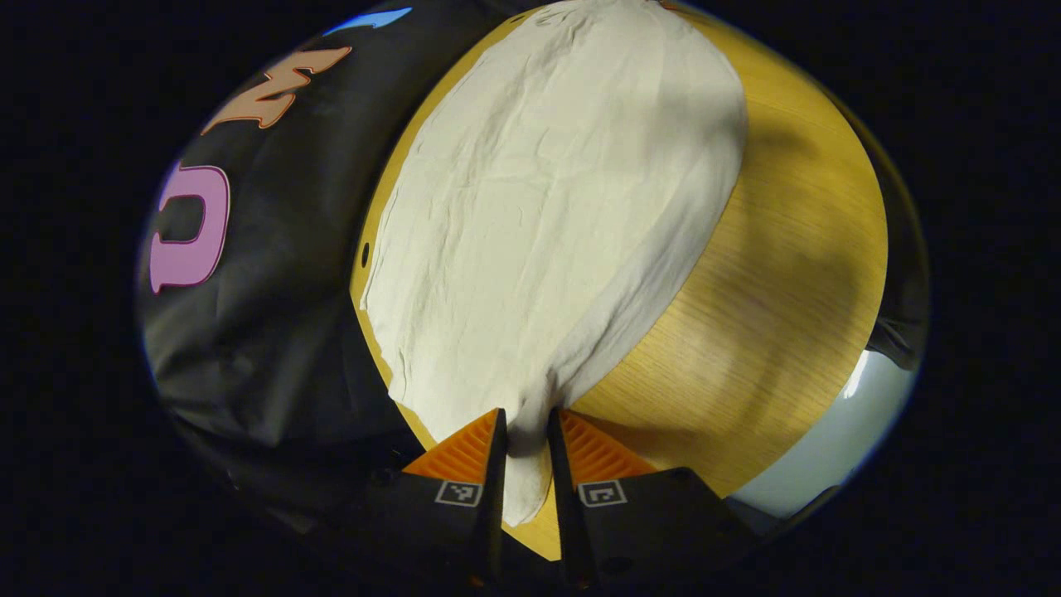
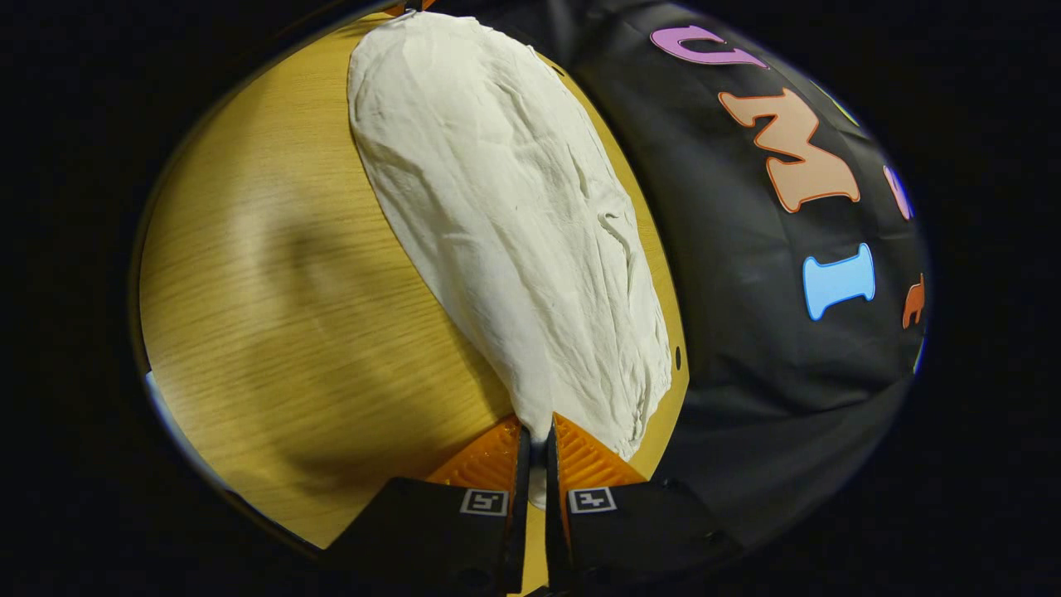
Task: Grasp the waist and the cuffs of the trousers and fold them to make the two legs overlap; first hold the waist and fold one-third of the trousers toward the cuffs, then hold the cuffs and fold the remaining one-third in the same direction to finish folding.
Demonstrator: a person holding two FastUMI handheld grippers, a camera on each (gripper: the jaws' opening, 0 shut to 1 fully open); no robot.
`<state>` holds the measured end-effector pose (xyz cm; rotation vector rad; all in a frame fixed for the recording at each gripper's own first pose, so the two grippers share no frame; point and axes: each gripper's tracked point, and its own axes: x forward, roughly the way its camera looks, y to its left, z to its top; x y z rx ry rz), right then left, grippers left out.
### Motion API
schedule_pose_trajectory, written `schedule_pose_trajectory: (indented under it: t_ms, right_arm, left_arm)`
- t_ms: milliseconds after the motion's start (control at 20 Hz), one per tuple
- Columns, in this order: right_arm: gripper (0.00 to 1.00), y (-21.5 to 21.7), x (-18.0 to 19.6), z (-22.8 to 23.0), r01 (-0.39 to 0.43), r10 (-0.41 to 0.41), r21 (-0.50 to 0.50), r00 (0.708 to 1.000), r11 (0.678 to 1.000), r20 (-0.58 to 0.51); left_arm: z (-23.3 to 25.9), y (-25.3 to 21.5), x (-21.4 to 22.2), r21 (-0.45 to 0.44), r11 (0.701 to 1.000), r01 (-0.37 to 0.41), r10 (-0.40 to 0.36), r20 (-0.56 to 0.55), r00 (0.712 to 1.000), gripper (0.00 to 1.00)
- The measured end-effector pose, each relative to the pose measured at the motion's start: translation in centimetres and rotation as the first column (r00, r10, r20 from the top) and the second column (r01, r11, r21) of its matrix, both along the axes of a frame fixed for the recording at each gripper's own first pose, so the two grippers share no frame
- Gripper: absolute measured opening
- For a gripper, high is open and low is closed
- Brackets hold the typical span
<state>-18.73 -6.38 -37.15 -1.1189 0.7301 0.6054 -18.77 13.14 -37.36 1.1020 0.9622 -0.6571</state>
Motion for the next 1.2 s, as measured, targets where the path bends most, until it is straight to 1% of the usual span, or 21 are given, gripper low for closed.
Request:
schedule_pose_trajectory:
  t_ms: [50,100,150,250,300,350,400,450,500,650,800,850,900,950,1000,1050,1200]
  right_arm:
    - [0.12,0.0,0.0,0.0,0.003,-0.003,0.004,1.0,1.0,-0.003]
    - [0.12,0.0,0.0,0.0,0.009,-0.009,0.01,1.0,1.0,-0.004]
    - [0.12,-0.1,0.1,0.2,0.016,-0.016,0.016,1.0,1.0,-0.003]
    - [0.13,-0.2,0.4,0.2,0.046,-0.045,0.042,0.999,0.998,-0.002]
    - [0.15,-0.3,0.2,0.3,0.074,-0.073,0.059,0.997,0.996,-0.012]
    - [0.14,-0.6,0.2,0.4,0.102,-0.101,0.068,0.995,0.992,-0.014]
    - [0.12,-0.8,0.5,1.0,0.118,-0.119,0.075,0.993,0.99,0.0]
    - [0.12,-0.8,0.7,1.7,0.132,-0.133,0.084,0.991,0.988,0.017]
    - [0.15,-0.8,1.0,2.4,0.143,-0.146,0.093,0.989,0.985,0.033]
    - [0.14,-0.8,2.2,4.4,0.155,-0.165,0.112,0.983,0.982,0.086]
    - [0.14,-0.9,3.7,6.6,0.163,-0.183,0.14,0.973,0.977,0.141]
    - [0.17,-1.0,4.3,7.3,0.167,-0.191,0.151,0.969,0.974,0.157]
    - [0.12,-1.1,4.7,8.0,0.174,-0.201,0.161,0.964,0.972,0.175]
    - [0.12,-1.2,5.2,8.6,0.181,-0.213,0.173,0.958,0.968,0.19]
    - [0.14,-1.2,5.7,9.0,0.19,-0.228,0.191,0.953,0.963,0.201]
    - [0.12,-1.1,6.2,9.4,0.196,-0.239,0.208,0.948,0.958,0.21]
    - [0.12,-1.0,7.7,10.8,0.187,-0.247,0.249,0.939,0.95,0.238]
  left_arm:
    - [-0.3,0.0,-0.1,-0.008,1.0,-0.02,0.02,-0.01,1.0,0.17]
    - [-0.3,0.0,-0.1,-0.01,0.999,-0.034,0.034,-0.003,0.999,0.11]
    - [-0.4,0.0,0.0,-0.013,0.999,-0.051,0.051,0.005,0.999,0.0]
    - [-0.2,0.0,-0.1,-0.049,0.992,-0.118,0.12,0.02,0.993,0.0]
    - [-0.1,0.1,-0.1,-0.069,0.985,-0.159,0.16,0.015,0.987,0.0]
    - [-0.1,0.0,-0.3,-0.094,0.976,-0.197,0.198,0.003,0.98,0.0]
    - [-0.1,0.1,-0.1,-0.115,0.967,-0.229,0.23,-0.001,0.973,0.0]
    - [-0.1,0.1,0.3,-0.129,0.96,-0.248,0.251,0.006,0.968,0.0]
    - [0.2,0.0,0.4,-0.139,0.955,-0.263,0.268,0.016,0.963,0.0]
    - [1.7,-0.3,0.9,-0.155,0.94,-0.303,0.314,0.05,0.948,0.0]
    - [3.2,0.0,2.4,-0.195,0.911,-0.363,0.383,0.075,0.921,0.0]
    - [3.4,0.0,3.1,-0.205,0.9,-0.384,0.407,0.08,0.91,0.0]
    - [3.7,0.0,3.8,-0.212,0.89,-0.403,0.428,0.085,0.9,0.0]
    - [4.2,0.0,4.5,-0.22,0.882,-0.416,0.443,0.092,0.892,0.0]
    - [4.5,0.1,5.6,-0.226,0.877,-0.423,0.454,0.104,0.885,0.0]
    - [4.9,0.1,6.6,-0.226,0.876,-0.425,0.459,0.12,0.88,0.0]
    - [6.9,0.4,8.7,-0.221,0.873,-0.435,0.473,0.173,0.864,0.0]
